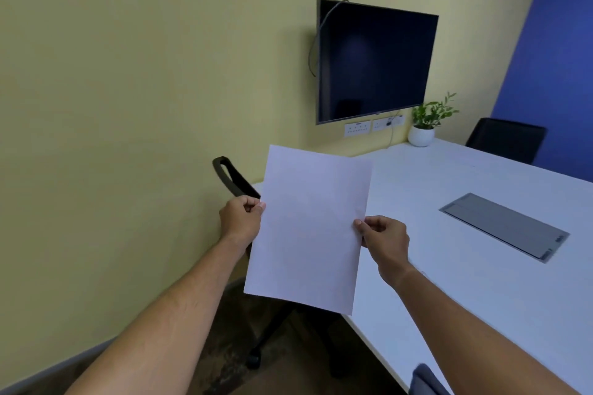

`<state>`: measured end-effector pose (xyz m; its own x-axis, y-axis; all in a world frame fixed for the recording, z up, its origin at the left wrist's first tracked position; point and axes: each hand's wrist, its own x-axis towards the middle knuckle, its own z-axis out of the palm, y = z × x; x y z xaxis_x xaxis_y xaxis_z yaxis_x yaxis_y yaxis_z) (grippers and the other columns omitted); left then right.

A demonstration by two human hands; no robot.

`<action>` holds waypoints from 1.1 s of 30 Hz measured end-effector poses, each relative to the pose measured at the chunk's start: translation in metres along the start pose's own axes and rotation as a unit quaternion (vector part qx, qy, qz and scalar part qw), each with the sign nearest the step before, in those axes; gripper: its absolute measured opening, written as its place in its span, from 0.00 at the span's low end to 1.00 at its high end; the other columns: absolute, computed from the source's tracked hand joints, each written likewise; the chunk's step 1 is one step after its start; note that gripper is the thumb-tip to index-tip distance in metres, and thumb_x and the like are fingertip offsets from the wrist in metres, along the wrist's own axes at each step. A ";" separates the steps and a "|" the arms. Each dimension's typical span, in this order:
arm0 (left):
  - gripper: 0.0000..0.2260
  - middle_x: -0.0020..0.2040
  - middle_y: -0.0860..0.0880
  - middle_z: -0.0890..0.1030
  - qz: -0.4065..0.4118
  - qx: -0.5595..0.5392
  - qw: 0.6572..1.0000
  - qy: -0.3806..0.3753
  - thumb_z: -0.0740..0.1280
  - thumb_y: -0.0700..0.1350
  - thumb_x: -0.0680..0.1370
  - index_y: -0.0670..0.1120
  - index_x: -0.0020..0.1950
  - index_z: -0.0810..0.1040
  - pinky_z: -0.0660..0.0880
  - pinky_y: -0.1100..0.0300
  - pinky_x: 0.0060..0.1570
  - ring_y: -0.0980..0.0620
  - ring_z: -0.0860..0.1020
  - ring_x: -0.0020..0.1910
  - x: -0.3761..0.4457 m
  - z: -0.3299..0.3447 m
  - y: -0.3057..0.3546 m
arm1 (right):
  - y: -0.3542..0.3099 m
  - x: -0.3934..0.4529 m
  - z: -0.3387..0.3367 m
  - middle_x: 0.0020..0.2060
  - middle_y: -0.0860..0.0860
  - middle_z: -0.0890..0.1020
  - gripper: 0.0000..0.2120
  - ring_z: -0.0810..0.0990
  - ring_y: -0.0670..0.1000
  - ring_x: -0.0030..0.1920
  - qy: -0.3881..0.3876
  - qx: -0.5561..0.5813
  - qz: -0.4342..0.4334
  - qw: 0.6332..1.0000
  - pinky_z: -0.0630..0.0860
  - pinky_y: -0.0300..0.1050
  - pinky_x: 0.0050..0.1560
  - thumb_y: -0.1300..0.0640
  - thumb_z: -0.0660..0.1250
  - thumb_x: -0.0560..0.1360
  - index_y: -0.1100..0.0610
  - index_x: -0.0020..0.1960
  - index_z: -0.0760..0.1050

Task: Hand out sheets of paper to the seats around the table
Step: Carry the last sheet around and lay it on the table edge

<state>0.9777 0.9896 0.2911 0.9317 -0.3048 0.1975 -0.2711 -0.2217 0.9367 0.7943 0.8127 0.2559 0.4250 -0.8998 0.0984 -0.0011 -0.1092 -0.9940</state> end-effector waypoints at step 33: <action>0.03 0.47 0.45 0.84 0.023 0.102 0.962 -0.252 0.71 0.37 0.75 0.39 0.45 0.84 0.72 0.64 0.48 0.52 0.80 0.47 0.458 0.386 -0.109 | 0.182 0.399 0.140 0.43 0.60 0.85 0.06 0.86 0.56 0.41 0.216 0.082 0.236 0.944 0.84 0.48 0.47 0.63 0.75 0.72 0.65 0.44 0.81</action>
<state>1.3409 0.5163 0.1677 0.6962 -0.7174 0.0249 -0.3991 -0.3581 0.8441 1.0904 0.4929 0.1077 0.0026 -0.9242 -0.3819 0.0574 0.3814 -0.9226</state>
